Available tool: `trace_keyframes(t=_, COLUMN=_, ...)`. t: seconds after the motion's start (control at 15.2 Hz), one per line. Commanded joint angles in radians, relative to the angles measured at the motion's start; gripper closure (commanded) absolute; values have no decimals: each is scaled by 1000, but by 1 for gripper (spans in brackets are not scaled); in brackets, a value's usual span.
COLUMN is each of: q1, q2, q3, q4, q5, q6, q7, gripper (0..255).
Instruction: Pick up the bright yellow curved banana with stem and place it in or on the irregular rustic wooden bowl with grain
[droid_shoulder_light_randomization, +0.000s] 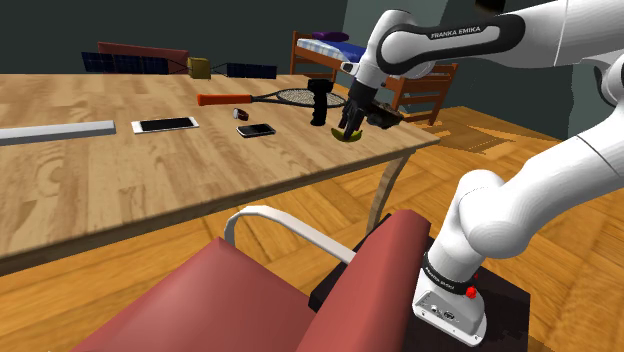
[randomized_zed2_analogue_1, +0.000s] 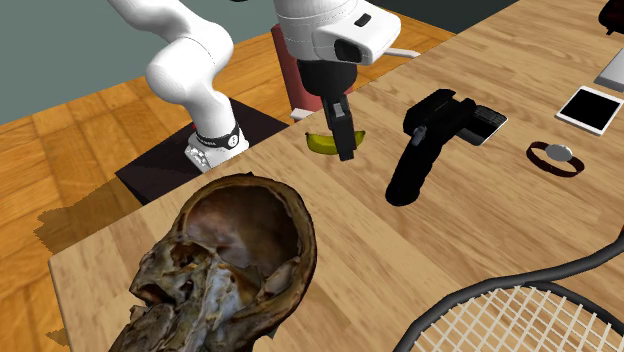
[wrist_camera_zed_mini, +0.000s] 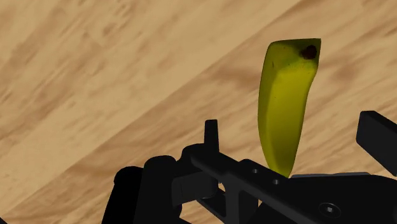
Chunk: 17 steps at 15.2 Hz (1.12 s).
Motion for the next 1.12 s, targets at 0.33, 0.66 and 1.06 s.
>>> trace_keyframes(t=0.33, q1=0, q2=0, q3=0, q4=-1, q5=0, q6=1, q7=0, gripper=255)
trace_keyframes(t=0.66, q1=0, q2=0, q3=0, q4=-1, q5=0, q6=1, q7=0, gripper=255)
trace_keyframes(t=1.06, q1=1, q2=-9, q3=10, q4=46, q5=2, q6=-54, q7=7, gripper=255)
